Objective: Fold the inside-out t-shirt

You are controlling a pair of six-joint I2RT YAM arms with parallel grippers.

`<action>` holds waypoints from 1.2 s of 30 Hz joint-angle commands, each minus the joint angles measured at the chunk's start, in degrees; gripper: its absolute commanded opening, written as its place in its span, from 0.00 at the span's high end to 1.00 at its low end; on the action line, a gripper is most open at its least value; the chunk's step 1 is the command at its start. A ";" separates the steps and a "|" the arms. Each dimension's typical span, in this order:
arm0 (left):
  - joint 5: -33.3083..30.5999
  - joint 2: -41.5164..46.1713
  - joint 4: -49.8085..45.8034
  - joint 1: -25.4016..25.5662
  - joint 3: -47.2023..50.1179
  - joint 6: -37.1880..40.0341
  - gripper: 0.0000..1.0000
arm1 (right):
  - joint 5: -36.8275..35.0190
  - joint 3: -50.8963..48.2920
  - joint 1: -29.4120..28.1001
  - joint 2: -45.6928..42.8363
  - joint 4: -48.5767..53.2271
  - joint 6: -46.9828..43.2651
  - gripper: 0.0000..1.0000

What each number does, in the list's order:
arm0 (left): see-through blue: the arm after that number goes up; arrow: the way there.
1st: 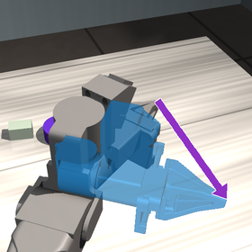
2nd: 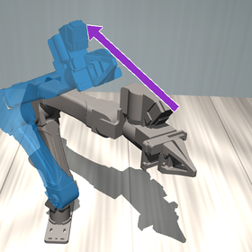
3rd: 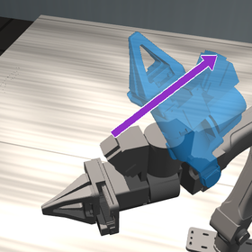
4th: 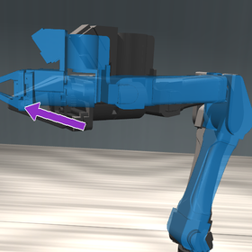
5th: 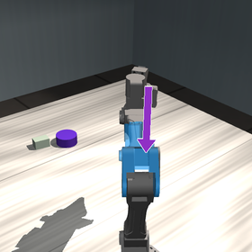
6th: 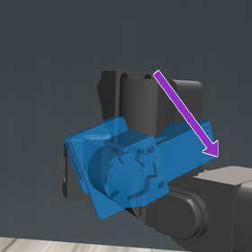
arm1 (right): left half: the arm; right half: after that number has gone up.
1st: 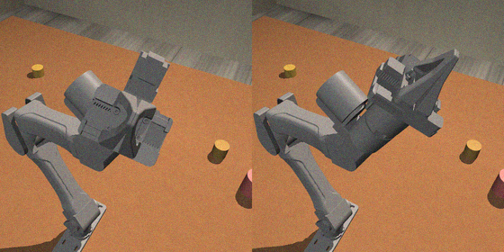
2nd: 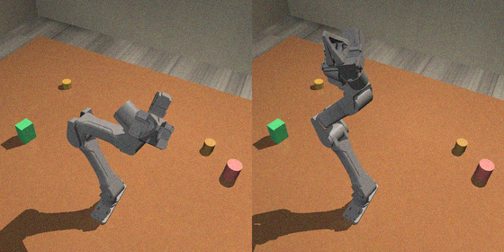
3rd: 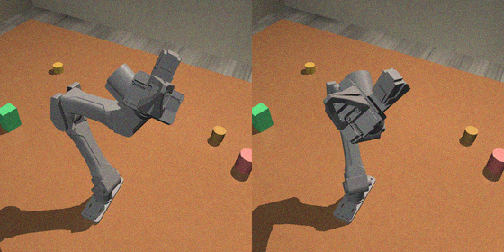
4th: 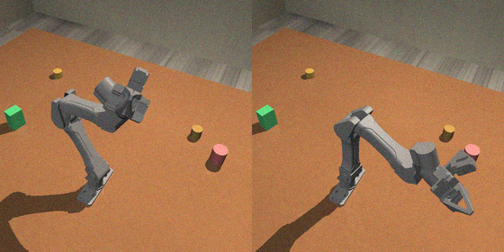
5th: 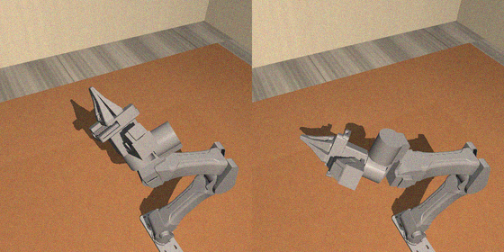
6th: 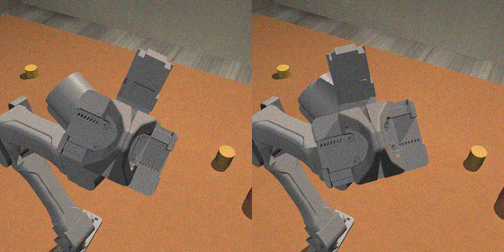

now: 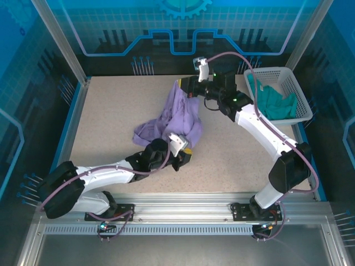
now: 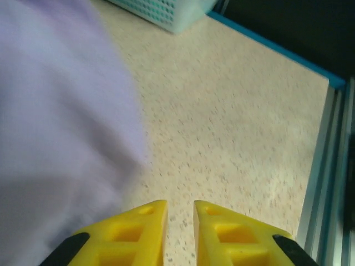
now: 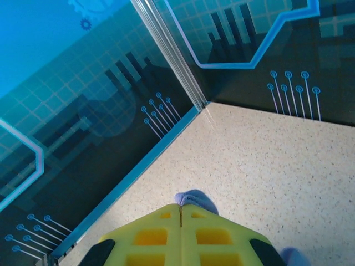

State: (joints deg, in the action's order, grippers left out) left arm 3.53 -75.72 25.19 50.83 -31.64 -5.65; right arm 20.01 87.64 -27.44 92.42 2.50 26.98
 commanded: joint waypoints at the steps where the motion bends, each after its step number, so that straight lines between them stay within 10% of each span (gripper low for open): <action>1: 2.42 -0.87 -0.09 1.42 1.55 2.33 0.72 | 4.22 5.19 2.59 1.02 2.43 -0.99 1.00; 8: 0.52 11.37 -4.36 -0.88 5.52 -4.90 0.48 | 16.50 14.14 5.76 3.37 20.49 -15.91 1.00; 14: -0.54 21.33 -9.75 -18.05 5.20 -21.22 0.35 | 19.57 10.74 7.11 2.13 28.21 -25.58 1.00; 26: -2.39 -1.95 -21.03 -24.37 -13.44 -22.28 0.31 | 19.95 6.17 8.70 0.68 26.37 -25.84 1.00; 36: 9.48 -8.39 -11.46 -25.34 -14.28 -26.54 0.37 | 19.64 4.77 9.07 -0.22 25.08 -25.04 1.00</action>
State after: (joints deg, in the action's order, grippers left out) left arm 7.94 -83.83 9.02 25.56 -44.56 -30.17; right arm 38.00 93.27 -19.29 94.24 28.99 2.26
